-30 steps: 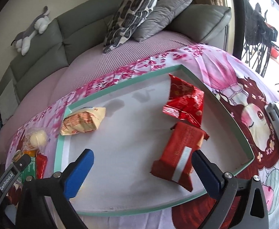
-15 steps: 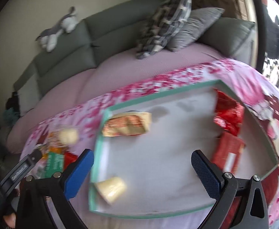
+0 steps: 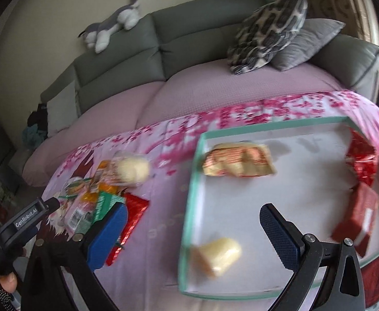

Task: Organize snacks
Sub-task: 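Move both grippers back toward the snack pile, then grasp the dark green pack with the right gripper, then grasp the green-and-white striped pack with the left gripper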

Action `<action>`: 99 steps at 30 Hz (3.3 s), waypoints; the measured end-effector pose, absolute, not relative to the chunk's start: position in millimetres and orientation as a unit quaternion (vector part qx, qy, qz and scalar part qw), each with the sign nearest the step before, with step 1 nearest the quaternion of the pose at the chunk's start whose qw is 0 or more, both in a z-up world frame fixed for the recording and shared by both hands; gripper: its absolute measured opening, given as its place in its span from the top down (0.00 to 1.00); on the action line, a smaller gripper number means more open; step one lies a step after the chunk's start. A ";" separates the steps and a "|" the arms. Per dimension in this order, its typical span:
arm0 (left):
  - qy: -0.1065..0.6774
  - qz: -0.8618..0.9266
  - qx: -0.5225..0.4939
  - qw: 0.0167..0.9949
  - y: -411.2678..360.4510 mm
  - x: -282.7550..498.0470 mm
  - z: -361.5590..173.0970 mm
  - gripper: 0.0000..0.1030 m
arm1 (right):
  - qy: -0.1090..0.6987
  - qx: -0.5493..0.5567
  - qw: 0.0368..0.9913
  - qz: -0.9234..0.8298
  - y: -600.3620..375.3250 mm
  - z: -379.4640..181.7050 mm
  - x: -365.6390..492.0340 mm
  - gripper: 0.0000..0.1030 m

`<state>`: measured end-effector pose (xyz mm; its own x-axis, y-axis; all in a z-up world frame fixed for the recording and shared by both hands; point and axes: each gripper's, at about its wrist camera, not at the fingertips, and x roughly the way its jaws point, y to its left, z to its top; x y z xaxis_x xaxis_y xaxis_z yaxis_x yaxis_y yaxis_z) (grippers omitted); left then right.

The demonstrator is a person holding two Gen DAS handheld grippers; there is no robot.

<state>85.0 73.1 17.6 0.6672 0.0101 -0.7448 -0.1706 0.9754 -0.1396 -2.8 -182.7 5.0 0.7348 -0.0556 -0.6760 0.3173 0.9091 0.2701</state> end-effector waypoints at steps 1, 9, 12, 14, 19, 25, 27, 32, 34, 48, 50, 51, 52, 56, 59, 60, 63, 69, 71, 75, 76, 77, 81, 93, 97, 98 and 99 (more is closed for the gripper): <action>0.407 0.054 -0.104 0.906 79.7 86.0 16.8 0.06 | 0.352 0.186 0.913 -0.095 -177.5 3.6 0.5 0.00; 0.420 0.064 -0.121 0.897 106.0 92.3 9.0 0.06 | 0.365 0.165 0.915 -0.048 -131.2 -2.7 23.3 0.00; 0.424 0.066 -0.127 0.894 113.7 94.9 6.4 0.06 | 0.372 0.160 0.914 -0.038 -118.0 -7.1 30.8 0.01; 0.428 0.066 -0.130 0.892 117.1 96.6 4.1 0.06 | 0.375 0.161 0.912 -0.033 -112.6 -10.0 35.3 0.01; 0.438 0.053 -0.133 0.888 116.2 99.8 -1.0 0.06 | 0.387 0.160 0.908 -0.022 -100.5 -21.1 48.3 0.08; 0.454 0.037 -0.125 0.881 104.2 105.6 -13.1 0.06 | 0.398 0.162 0.903 -0.013 -94.1 -33.8 60.2 0.21; 0.457 0.034 -0.123 0.880 101.8 105.7 -15.0 0.06 | 0.404 0.165 0.900 -0.013 -93.6 -37.8 62.3 0.24; 0.464 0.033 -0.124 0.876 100.2 107.6 -19.5 0.06 | 0.417 0.172 0.892 -0.013 -92.9 -46.7 66.4 0.30; 0.467 0.034 -0.125 0.875 101.0 108.0 -20.8 0.06 | 0.418 0.181 0.890 -0.008 -94.4 -48.0 66.3 0.33; 0.474 0.009 -0.117 0.873 86.1 107.3 -19.7 0.06 | 0.444 0.171 0.879 -0.035 -107.6 -52.8 60.2 0.59; 0.476 0.004 -0.115 0.872 82.3 106.6 -19.5 0.06 | 0.448 0.170 0.877 -0.036 -109.7 -52.7 58.3 0.59; 0.479 -0.001 -0.115 0.870 79.6 106.4 -19.8 0.06 | 0.450 0.167 0.877 -0.037 -109.8 -52.4 57.3 0.59; 0.481 -0.007 -0.116 0.869 77.0 106.4 -20.2 0.06 | 0.451 0.164 0.876 -0.036 -109.4 -51.9 56.4 0.59; 0.492 -0.027 -0.112 0.863 64.4 106.0 -22.6 0.06 | 0.460 0.140 0.876 -0.036 -105.7 -50.0 51.2 0.59; 0.498 -0.034 -0.111 0.859 54.8 107.0 -24.8 0.06 | 0.464 0.130 0.876 -0.035 -103.4 -49.3 47.9 0.59; 0.498 -0.033 -0.110 0.860 53.3 107.3 -24.9 0.06 | 0.465 0.127 0.876 -0.034 -102.8 -49.2 47.1 0.59; 0.496 -0.021 -0.113 0.861 49.0 110.9 -25.1 0.06 | 0.467 0.122 0.875 -0.034 -101.6 -49.1 45.9 0.59; 0.513 -0.017 -0.110 0.851 40.4 118.2 -32.0 0.06 | 0.468 0.122 0.875 -0.031 -101.8 -49.1 44.7 0.59; 0.515 -0.013 -0.106 0.850 39.0 119.4 -33.7 0.06 | 0.468 0.123 0.875 -0.030 -102.0 -49.0 45.0 0.59; 0.529 -0.021 -0.116 0.841 43.8 119.2 -36.7 0.06 | 0.468 0.125 0.875 -0.029 -103.0 -49.0 44.8 0.59; 0.534 -0.023 -0.120 0.836 47.8 118.6 -38.3 0.06 | 0.468 0.126 0.874 -0.028 -103.1 -49.0 44.8 0.59; 0.538 -0.023 -0.123 0.834 50.5 117.7 -39.4 0.06 | 0.468 0.126 0.874 -0.028 -103.0 -48.9 44.8 0.59; 0.556 -0.013 -0.113 0.823 60.4 112.2 -47.3 0.06 | 0.468 0.126 0.874 -0.028 -102.9 -49.2 45.0 0.59; 0.566 -0.028 -0.087 0.819 62.3 94.7 -47.6 0.06 | 0.472 0.118 0.873 -0.022 -101.3 -50.3 45.0 0.59; 0.567 -0.030 -0.097 0.818 66.4 92.5 -46.0 0.08 | 0.472 0.120 0.873 -0.020 -102.3 -50.2 44.8 0.59; 0.567 -0.031 -0.098 0.817 66.6 92.4 -45.7 0.12 | 0.472 0.120 0.873 -0.020 -102.2 -50.2 44.9 0.59; 0.567 -0.032 -0.099 0.817 66.1 92.5 -45.3 0.20 | 0.472 0.120 0.873 -0.020 -102.2 -50.3 45.0 0.59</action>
<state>92.5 66.1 -45.3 0.3561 -0.1637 -0.9200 -0.0600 0.9785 -0.1974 45.0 -102.2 -50.3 0.5530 0.0788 -0.8294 0.1482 0.9703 0.1910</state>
